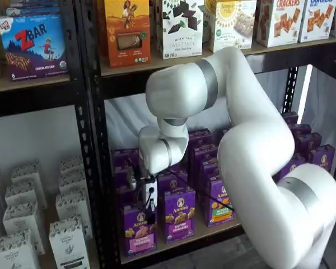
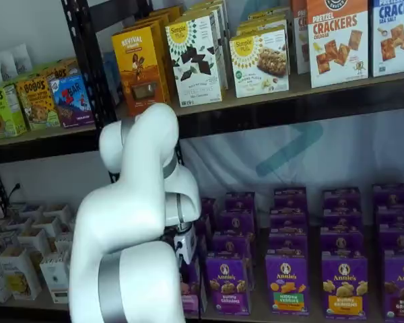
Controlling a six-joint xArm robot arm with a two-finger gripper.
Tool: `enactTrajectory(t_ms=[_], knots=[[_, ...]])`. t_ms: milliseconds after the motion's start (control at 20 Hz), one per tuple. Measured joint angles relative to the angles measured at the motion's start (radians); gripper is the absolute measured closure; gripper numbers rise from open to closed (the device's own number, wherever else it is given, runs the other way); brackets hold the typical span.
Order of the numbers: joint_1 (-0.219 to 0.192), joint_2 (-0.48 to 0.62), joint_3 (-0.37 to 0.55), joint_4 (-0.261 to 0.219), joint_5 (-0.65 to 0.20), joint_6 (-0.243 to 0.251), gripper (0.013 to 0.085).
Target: Pick up the purple box with a pink patch in the middle, on the bottom shelf, the first box from the left
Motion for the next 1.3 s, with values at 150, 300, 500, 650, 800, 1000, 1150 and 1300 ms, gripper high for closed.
enactTrajectory(t_ms=[150,300,500,650,800,1000,1150,1300], knots=[[0.0,0.004,-0.002,-0.004,0.002,0.003,0.013],[-0.001,0.005,0.001,0.014,-0.008,-0.013,0.017],[-0.002,0.004,0.003,0.025,-0.015,-0.025,0.025],[-0.001,0.005,0.002,0.023,-0.01,-0.023,0.033],[0.001,0.005,0.001,0.012,-0.002,-0.01,0.033],[0.005,0.004,0.004,0.012,0.0,-0.006,0.033],[0.007,0.005,0.005,0.009,-0.005,-0.001,0.033],[0.009,0.006,0.006,0.01,-0.006,-0.001,0.041]])
